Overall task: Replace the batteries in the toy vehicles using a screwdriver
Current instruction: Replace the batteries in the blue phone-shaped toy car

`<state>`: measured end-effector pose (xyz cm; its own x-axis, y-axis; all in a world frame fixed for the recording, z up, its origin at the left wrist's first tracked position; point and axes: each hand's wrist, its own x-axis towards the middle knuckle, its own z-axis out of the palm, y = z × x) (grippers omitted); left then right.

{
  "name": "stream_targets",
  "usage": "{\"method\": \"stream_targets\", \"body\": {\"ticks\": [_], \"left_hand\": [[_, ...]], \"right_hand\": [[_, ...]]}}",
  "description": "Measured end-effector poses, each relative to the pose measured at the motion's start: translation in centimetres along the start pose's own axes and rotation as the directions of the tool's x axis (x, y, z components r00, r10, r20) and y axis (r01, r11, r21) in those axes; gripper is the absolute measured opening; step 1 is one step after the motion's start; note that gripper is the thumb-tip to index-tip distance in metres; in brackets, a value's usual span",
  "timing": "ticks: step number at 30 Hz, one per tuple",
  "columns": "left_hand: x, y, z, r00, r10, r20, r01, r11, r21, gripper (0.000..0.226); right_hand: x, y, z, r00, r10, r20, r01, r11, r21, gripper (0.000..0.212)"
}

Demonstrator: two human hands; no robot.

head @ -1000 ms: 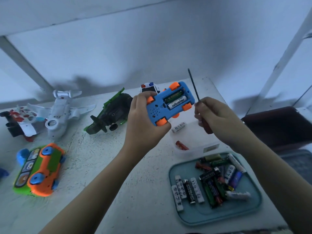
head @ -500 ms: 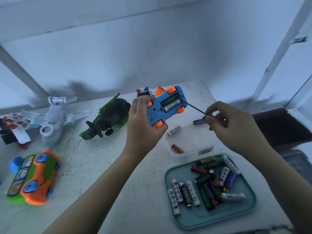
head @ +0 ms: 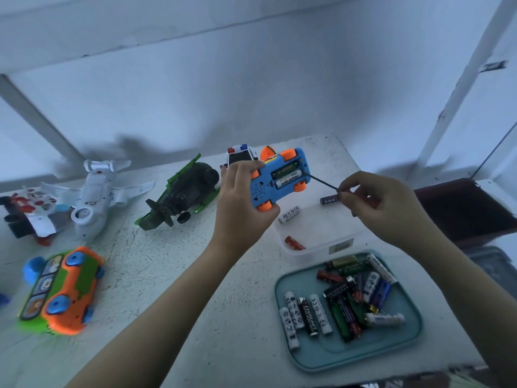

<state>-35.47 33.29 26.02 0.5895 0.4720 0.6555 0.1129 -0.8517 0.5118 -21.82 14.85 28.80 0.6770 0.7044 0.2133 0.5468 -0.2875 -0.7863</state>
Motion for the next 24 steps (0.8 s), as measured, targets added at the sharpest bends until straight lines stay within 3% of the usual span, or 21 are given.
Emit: {"method": "stream_targets", "body": {"ticks": [5, 8, 24], "left_hand": [[-0.3, -0.3, 0.5, 0.996, 0.085, 0.012, -0.085, 0.996, -0.005, 0.057], [-0.5, -0.3, 0.8, 0.994, 0.107, 0.008, -0.107, 0.994, -0.013, 0.057], [0.1, -0.3, 1.7, 0.998, 0.022, -0.062, -0.013, 0.989, 0.149, 0.058]], "right_hand": [[-0.8, 0.4, -0.7, 0.995, 0.011, 0.097, -0.013, 1.000, 0.013, 0.009], [-0.8, 0.3, -0.6, 0.997, 0.011, 0.071, -0.010, 1.000, -0.021, 0.008], [-0.7, -0.8, 1.6, 0.990, -0.110, 0.088, 0.115, 0.992, -0.046, 0.007]]}}
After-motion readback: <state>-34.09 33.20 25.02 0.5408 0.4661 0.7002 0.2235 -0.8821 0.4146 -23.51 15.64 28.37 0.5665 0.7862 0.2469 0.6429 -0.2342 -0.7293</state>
